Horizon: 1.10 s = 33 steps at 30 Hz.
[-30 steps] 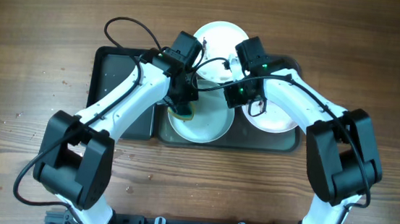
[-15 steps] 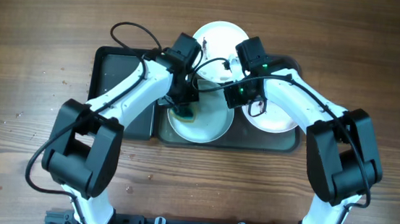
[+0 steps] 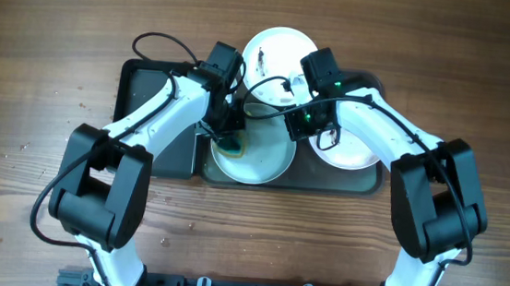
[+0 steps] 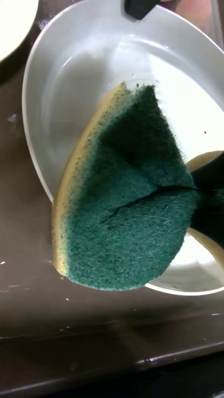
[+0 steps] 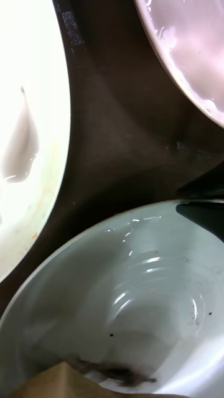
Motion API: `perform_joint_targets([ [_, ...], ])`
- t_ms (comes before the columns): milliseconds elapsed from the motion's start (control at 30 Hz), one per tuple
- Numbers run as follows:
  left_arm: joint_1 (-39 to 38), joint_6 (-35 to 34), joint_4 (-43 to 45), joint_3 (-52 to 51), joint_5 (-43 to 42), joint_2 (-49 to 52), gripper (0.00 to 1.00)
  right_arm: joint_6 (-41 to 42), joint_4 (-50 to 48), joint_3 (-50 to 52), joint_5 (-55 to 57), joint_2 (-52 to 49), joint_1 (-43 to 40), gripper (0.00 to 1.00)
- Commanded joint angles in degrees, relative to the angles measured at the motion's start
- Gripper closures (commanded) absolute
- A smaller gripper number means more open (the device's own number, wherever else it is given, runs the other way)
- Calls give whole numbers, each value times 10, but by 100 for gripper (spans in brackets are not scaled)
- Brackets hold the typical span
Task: Clean dirty plates on tray and stack at the side
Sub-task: 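Scrub the blue-green plate with the sponge in the left gripper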
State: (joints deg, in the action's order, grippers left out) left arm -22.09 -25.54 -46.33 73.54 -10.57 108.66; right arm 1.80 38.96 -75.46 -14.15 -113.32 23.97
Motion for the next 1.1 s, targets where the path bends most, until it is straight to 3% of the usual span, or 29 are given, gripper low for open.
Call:
perform_joint_targets([
  [0,5,13,14,-14,-10,9,96,-10,1,3,-16,-7,0,96],
  [367,-2,-10,88,-68,-10,71,96,-2,3,3,-22,-7,0,96],
  [667,-27,-20,91,-68,-36,93,96,15,7,3,-106,-7,0,96],
  [1067,-30,-26,91,-69,-51,101,96,29,14,3,-106,-7,0,96],
])
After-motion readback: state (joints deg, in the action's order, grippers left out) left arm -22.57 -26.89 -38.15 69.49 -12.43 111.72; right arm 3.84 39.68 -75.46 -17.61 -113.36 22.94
